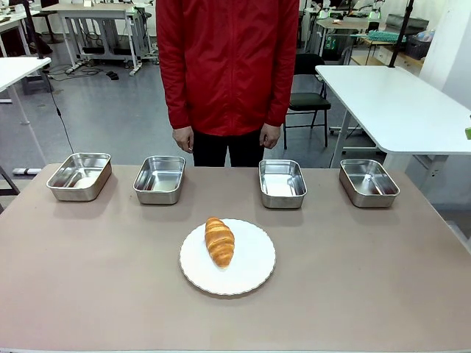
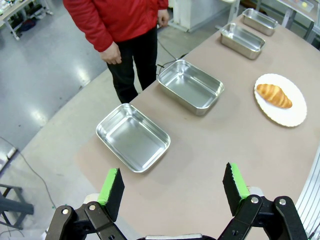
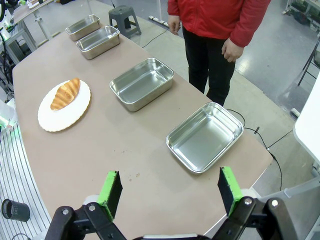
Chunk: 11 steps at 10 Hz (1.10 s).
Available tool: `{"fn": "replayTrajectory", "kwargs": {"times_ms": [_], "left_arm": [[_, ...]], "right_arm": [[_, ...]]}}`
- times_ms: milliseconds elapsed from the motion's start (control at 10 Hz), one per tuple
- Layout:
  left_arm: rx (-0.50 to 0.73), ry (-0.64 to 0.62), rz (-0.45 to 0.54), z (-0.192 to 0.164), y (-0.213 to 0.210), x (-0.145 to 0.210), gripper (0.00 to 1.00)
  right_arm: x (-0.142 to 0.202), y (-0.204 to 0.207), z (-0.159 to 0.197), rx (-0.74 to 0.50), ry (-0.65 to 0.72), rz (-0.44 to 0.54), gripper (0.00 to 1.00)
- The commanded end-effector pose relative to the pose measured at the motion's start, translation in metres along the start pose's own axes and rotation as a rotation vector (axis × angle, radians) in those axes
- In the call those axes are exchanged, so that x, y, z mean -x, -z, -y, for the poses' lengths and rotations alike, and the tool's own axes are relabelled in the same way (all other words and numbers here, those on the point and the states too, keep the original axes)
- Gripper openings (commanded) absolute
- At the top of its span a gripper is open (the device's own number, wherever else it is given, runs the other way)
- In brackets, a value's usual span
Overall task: Place the bread in the container.
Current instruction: Place the Butter Roll into the Airtight Container indicated by the human.
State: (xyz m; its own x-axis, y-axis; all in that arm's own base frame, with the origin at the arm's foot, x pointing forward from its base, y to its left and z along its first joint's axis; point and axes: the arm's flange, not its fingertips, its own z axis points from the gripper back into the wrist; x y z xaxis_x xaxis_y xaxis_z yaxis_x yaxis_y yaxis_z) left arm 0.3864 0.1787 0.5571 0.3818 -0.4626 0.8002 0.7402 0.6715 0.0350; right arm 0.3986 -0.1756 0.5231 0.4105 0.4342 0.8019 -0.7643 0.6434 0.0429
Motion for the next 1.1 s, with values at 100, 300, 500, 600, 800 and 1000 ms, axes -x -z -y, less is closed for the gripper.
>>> {"fn": "replayTrajectory", "kwargs": {"times_ms": [100, 300, 500, 600, 800, 1000], "left_arm": [[0.0, -0.001, 0.004, 0.0001, -0.0013, 0.0006, 1.0], [0.0, -0.001, 0.004, 0.0001, -0.0013, 0.0006, 1.0], [0.0, -0.001, 0.004, 0.0001, -0.0013, 0.0006, 1.0], [0.0, -0.001, 0.004, 0.0001, -0.0013, 0.0006, 1.0], [0.0, -0.001, 0.004, 0.0001, -0.0013, 0.0006, 1.0], [0.0, -0.001, 0.004, 0.0001, -0.0013, 0.0006, 1.0]], "right_arm": [[0.0002, 0.0017, -0.0002, -0.001, -0.005, 0.015, 1.0], [0.0002, 0.0017, -0.0002, -0.001, -0.005, 0.015, 1.0], [0.0002, 0.0017, -0.0002, -0.001, -0.005, 0.015, 1.0], [0.0002, 0.0017, -0.0002, -0.001, -0.005, 0.015, 1.0], [0.0002, 0.0017, -0.0002, -0.001, -0.005, 0.015, 1.0], [0.0002, 0.0017, -0.0002, -0.001, -0.005, 0.015, 1.0]]}}
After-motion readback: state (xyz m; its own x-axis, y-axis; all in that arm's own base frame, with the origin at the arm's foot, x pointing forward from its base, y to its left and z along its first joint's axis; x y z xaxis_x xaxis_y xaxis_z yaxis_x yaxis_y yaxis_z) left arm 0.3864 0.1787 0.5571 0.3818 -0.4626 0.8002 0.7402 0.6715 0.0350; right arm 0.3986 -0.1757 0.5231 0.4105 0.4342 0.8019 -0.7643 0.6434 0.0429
